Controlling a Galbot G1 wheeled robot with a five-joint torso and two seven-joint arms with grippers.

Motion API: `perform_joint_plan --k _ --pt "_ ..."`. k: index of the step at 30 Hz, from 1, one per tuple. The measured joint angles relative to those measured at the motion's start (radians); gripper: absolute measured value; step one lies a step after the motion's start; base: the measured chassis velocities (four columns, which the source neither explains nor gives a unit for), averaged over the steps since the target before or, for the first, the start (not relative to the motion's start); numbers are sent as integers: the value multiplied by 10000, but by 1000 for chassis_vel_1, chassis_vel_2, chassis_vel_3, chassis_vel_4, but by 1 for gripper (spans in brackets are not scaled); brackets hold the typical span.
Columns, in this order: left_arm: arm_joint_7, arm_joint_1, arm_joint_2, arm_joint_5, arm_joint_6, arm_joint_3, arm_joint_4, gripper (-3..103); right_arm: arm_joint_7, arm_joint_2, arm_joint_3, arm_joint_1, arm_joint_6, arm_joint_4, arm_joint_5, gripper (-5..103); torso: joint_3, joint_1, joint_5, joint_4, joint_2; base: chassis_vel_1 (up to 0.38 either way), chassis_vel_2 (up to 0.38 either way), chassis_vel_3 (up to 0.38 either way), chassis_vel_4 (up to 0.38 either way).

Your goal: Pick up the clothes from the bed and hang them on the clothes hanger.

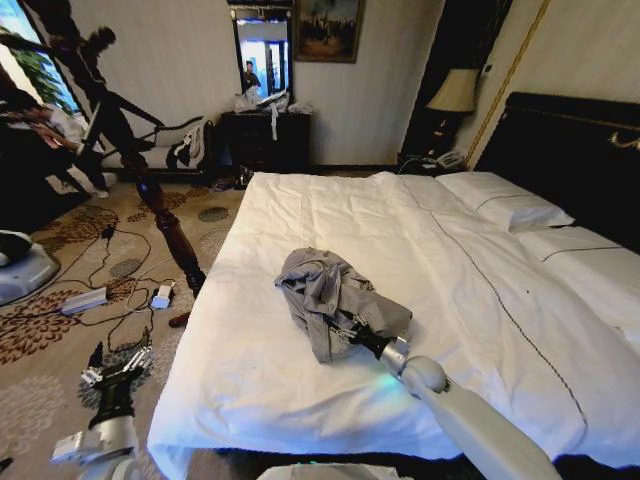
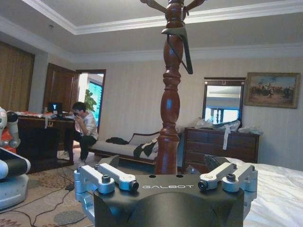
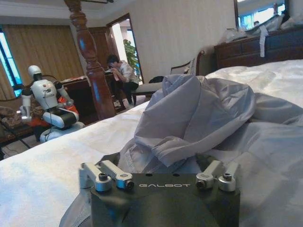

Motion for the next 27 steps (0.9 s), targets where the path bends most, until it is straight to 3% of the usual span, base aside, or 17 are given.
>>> perform_joint_plan --k 4,16,26,27 --pt "-5 -75 0 1 0 -23 62 100 78 120 -213 247 -86 -127 104 100 0 0 0 0 -1 0 0 0 0" --pt "-15 -186 -2 27 16 -35 192 100 40 457 -691 806 -117 -613 505 100 0 0 0 1 -1 0 0 0 0" --pt "-23 -302 27 30 29 -37 341 100 -448 619 -902 1056 76 -810 780 100 0 -2 0 1 -1 0 0 0 0" --pt "-24 -311 26 30 30 -31 348 100 -451 636 -917 1079 77 -837 779 95 0 -2 0 0 -1 0 0 0 0"
